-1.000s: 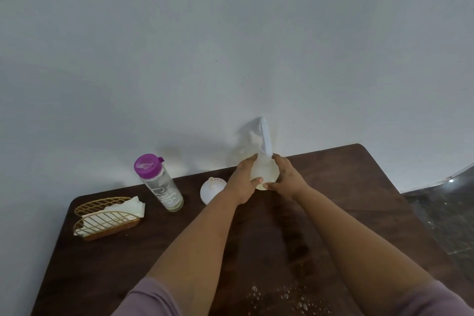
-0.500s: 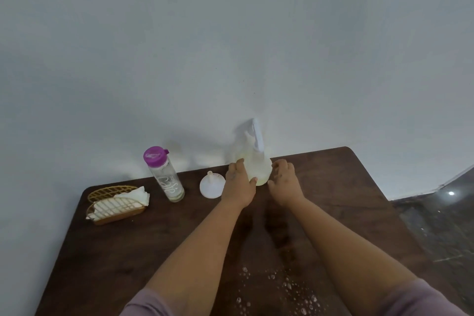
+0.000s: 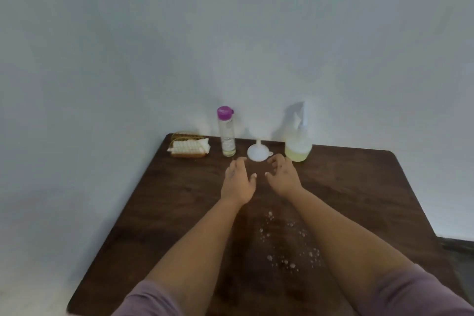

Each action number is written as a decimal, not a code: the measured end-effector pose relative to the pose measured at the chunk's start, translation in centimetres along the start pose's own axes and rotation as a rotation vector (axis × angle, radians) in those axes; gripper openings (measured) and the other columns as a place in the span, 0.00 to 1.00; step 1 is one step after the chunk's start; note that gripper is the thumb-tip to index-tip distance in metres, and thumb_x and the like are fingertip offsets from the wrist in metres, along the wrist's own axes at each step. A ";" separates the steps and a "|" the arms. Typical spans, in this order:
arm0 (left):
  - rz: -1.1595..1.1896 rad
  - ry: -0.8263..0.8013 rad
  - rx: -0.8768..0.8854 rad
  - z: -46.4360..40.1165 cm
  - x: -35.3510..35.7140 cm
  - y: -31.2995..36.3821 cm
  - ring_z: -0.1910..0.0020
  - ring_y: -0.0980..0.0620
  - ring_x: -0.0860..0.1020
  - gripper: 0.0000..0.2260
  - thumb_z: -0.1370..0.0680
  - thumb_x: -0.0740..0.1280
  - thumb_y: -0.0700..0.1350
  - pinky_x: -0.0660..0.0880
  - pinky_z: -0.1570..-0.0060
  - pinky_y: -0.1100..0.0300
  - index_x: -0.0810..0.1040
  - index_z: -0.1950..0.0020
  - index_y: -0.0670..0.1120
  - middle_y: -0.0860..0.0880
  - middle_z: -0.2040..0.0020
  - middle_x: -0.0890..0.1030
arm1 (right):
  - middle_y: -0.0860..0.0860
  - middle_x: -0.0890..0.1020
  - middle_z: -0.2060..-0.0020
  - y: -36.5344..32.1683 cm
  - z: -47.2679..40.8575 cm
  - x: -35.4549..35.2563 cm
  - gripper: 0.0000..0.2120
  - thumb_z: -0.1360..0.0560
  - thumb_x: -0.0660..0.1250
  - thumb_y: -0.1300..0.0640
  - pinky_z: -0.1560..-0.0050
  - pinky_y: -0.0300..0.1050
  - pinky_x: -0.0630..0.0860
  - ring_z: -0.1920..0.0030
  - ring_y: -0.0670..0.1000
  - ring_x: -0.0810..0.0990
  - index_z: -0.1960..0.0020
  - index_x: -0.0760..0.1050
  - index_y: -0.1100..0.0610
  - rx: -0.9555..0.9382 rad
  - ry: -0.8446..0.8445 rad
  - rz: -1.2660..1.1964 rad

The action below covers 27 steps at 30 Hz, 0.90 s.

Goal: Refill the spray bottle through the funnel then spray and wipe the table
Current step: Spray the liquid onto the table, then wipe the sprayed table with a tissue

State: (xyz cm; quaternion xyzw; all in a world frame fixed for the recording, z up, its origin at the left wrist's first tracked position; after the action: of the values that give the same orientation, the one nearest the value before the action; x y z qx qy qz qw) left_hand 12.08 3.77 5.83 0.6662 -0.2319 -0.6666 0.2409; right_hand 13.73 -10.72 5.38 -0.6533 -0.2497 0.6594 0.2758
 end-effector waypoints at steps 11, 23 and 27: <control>-0.037 0.093 -0.187 0.2 -9.6 -14.0 0.34 0.50 0.69 0.21 0.21 0.66 0.46 0.71 0.38 0.55 0.66 0.29 0.47 0.48 0.36 0.72 | 0.49 0.73 0.49 -10.2 -3.4 10.9 0.08 0.27 0.69 0.59 0.42 0.45 0.74 0.48 0.50 0.76 0.51 0.73 0.51 -0.114 -0.185 -0.022; 0.037 0.100 -0.209 -12.2 -13.1 -22.9 0.33 0.48 0.69 0.20 0.20 0.64 0.44 0.70 0.36 0.53 0.65 0.29 0.47 0.47 0.33 0.72 | 0.59 0.77 0.40 -13.0 -18.2 18.9 0.15 0.22 0.63 0.59 0.41 0.47 0.70 0.40 0.57 0.75 0.37 0.72 0.63 0.074 -0.048 0.023; 0.041 0.088 -0.204 -14.2 -12.3 -24.6 0.31 0.48 0.68 0.22 0.20 0.64 0.44 0.69 0.35 0.54 0.64 0.27 0.48 0.48 0.31 0.70 | 0.59 0.79 0.43 -12.1 -20.4 20.5 0.15 0.23 0.66 0.57 0.43 0.48 0.72 0.42 0.58 0.76 0.39 0.74 0.62 0.149 -0.090 0.116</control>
State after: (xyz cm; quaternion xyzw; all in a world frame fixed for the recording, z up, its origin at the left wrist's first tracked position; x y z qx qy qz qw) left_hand 25.95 30.76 -0.18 0.6620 -0.1657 -0.6518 0.3310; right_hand 34.69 11.52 -1.51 -0.6142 -0.1741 0.7195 0.2736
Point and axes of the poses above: each hand's wrist, its own z-axis away from the middle knuckle, its own x-axis out of the palm, y = z × x, the point moved 4 cm from there along -z, towards the middle knuckle
